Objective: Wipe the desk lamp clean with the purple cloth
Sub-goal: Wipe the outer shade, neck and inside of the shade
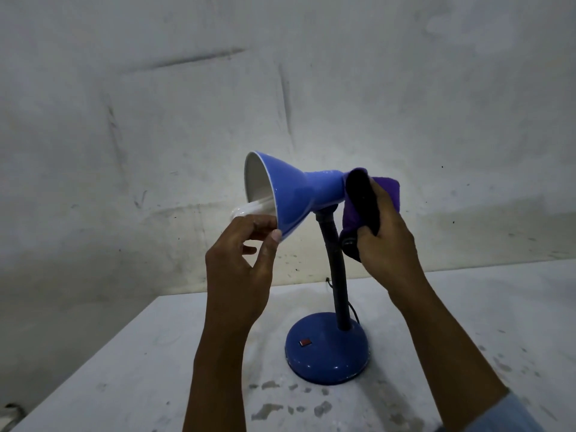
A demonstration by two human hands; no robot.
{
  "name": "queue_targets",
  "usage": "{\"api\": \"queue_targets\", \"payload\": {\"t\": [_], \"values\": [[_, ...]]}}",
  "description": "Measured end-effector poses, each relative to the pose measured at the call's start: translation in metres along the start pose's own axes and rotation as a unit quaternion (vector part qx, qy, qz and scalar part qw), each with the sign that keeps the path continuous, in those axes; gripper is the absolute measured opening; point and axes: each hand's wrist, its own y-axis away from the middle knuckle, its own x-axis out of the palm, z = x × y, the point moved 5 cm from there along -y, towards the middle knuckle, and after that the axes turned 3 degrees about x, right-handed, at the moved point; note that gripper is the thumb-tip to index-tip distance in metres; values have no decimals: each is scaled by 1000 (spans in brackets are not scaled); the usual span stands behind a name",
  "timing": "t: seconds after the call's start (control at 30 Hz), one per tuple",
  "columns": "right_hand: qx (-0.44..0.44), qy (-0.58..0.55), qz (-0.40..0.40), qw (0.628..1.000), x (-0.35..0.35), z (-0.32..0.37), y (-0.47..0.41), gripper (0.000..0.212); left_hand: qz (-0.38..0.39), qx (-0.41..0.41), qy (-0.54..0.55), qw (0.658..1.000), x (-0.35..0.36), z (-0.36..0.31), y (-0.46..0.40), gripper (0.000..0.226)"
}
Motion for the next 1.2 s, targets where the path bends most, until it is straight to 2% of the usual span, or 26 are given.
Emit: {"api": "queue_targets", "payload": {"t": [0.07,0.13,0.3,0.43,0.63,0.83,1.03,1.1,1.2], "values": [[20,-53,10,998,2,-2,0,70,-1,-4,2,1000,1,0,0,18],[3,-91,24,996,7,4,2,71,-5,-7,2,1000,0,0,0,18],[-124,-134,97,978,32,44,25,76,-7,8,2,1000,-1,-4,-1,12],[-233,-82,99,964,33,67,39,71,-9,3,-10,1000,-3,0,-1,17],[-287,-99,113,946,33,63,41,70,-15,-9,36,999,-2,-3,0,19],[-230,-90,57,967,46,37,37,72,-15,-24,59,998,-2,-3,0,20],[-112,8,-42,993,28,0,14,78,-15,-29,49,998,-1,-2,2,28],[-63,1,-68,996,19,-9,6,74,-16,-29,43,999,-1,-2,2,31],[-16,-51,-52,997,16,-15,0,71,-19,-29,30,999,0,-1,2,22]]}}
